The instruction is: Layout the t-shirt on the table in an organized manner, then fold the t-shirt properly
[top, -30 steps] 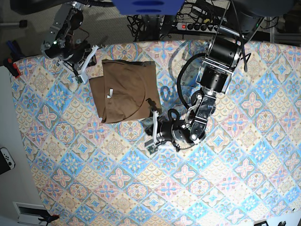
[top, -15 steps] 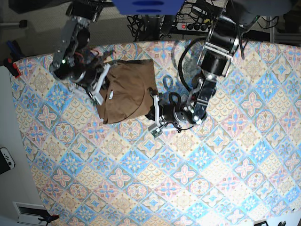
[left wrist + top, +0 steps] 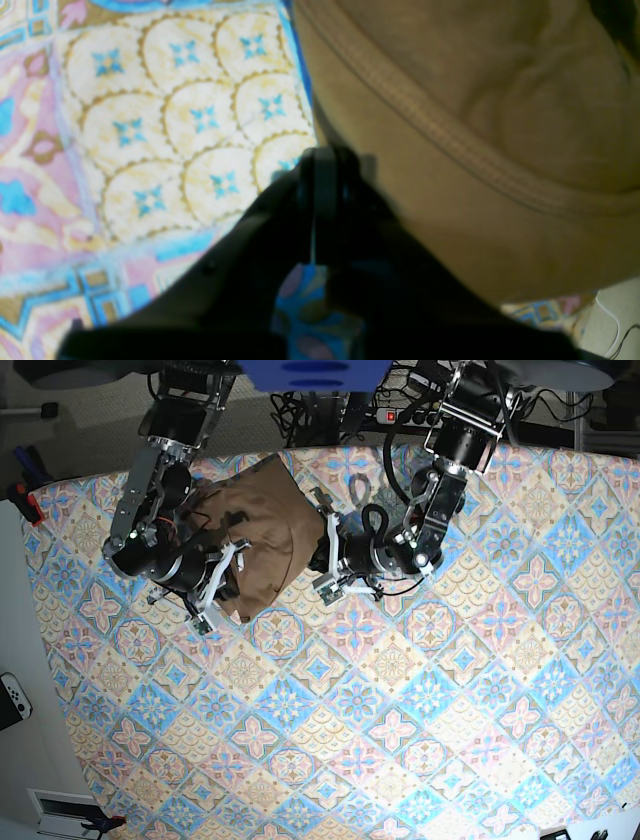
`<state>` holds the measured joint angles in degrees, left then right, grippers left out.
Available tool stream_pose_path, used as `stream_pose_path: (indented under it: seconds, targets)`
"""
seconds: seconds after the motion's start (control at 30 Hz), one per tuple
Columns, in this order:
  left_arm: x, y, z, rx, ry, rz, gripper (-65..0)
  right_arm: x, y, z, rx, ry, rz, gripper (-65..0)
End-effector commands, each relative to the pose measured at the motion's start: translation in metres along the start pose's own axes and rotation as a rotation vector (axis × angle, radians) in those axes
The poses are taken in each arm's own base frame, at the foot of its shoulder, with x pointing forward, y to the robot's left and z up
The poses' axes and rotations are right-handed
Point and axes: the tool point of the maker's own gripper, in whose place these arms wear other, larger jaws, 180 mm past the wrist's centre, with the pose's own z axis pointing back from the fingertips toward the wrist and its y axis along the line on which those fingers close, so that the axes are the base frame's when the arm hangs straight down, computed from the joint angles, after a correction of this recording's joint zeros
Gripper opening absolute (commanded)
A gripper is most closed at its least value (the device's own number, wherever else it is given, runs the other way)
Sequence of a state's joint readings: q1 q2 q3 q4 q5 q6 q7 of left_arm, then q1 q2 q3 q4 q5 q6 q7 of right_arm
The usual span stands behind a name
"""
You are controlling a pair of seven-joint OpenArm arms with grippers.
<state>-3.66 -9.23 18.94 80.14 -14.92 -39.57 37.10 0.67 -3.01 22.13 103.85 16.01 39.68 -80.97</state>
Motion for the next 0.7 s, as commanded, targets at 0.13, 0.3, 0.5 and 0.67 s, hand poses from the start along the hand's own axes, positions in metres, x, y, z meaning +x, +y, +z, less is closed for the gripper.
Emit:
stream_pose_path:
  seconds: [0.13,0.3,0.5,0.67]
  targets:
    - [-0.019,-0.022,-0.003,-0.035,0.032,0.022,-65.0,0.016,-0.003,0.005,-0.009,-0.051,0.019,-65.0]
    - [-0.007,-0.036,-0.011,-0.061,-0.002,0.041,-65.0,0.016,-0.003,0.005,-0.009,-0.051,0.019,-65.0]
    - [0.011,-0.043,-0.019,-0.071,-0.038,0.044,-65.0,0.015,-0.008,0.008,-0.024,-0.056,0.006,-65.0]
    - [0.01,0.0,0.001,0.035,-0.086,0.136,-65.0,0.003,-0.029,0.018,-0.076,-0.059,-0.06,-65.0]
